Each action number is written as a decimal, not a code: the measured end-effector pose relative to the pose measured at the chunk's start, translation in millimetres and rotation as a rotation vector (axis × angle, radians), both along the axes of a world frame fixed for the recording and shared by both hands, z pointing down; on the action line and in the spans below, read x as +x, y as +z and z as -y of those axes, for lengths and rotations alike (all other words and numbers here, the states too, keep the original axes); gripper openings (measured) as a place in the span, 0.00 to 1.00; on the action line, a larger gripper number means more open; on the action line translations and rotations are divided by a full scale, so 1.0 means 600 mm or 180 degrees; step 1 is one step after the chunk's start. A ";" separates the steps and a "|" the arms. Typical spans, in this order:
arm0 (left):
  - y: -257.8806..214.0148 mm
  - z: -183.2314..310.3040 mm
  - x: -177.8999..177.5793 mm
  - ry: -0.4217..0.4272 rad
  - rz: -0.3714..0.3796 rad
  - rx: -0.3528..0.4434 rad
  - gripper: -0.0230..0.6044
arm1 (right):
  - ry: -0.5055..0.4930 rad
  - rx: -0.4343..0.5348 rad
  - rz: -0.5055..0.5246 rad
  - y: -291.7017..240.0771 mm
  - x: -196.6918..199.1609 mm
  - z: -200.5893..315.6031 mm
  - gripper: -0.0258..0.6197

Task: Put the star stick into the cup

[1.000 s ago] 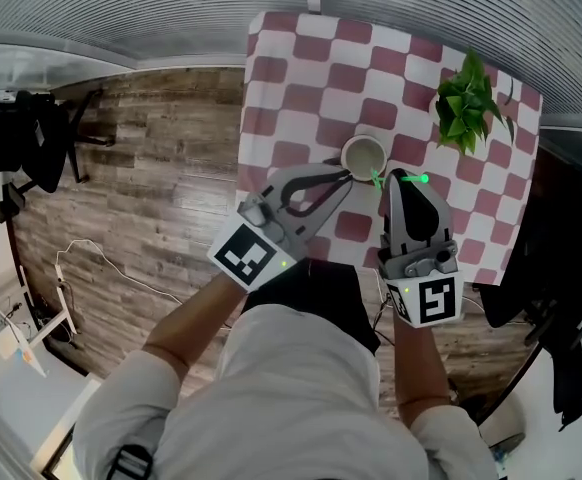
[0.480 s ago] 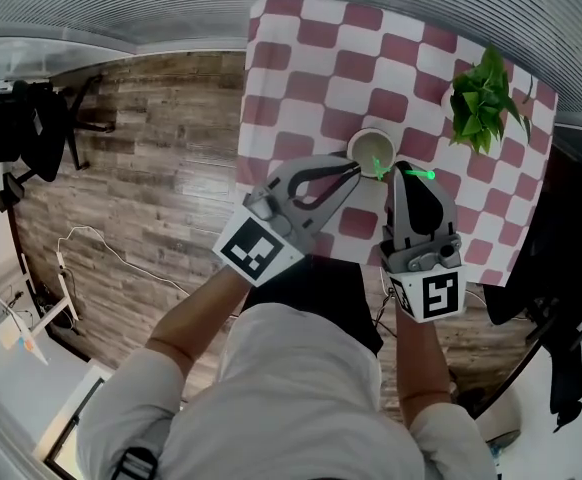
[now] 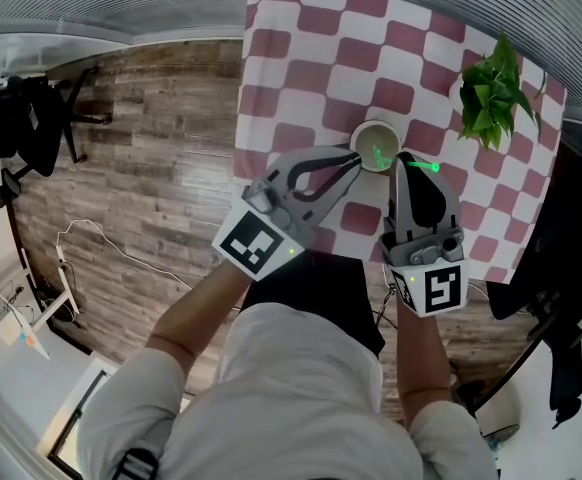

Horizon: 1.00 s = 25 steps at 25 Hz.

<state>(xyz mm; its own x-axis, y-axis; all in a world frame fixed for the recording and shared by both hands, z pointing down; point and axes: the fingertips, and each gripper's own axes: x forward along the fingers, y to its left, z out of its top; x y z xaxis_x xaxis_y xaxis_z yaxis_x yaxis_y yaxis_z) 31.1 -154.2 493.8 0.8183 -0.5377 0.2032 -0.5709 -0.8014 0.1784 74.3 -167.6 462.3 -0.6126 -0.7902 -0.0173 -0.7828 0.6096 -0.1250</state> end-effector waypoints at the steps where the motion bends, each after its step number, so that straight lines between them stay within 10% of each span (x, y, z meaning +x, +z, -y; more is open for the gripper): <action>1: 0.003 0.000 -0.001 0.0003 0.0008 0.0001 0.10 | 0.0000 -0.0007 0.0000 0.003 -0.001 0.000 0.09; 25: 0.062 -0.003 -0.008 0.0063 0.0112 -0.0079 0.10 | -0.0071 -0.0024 0.0086 0.063 -0.009 -0.009 0.09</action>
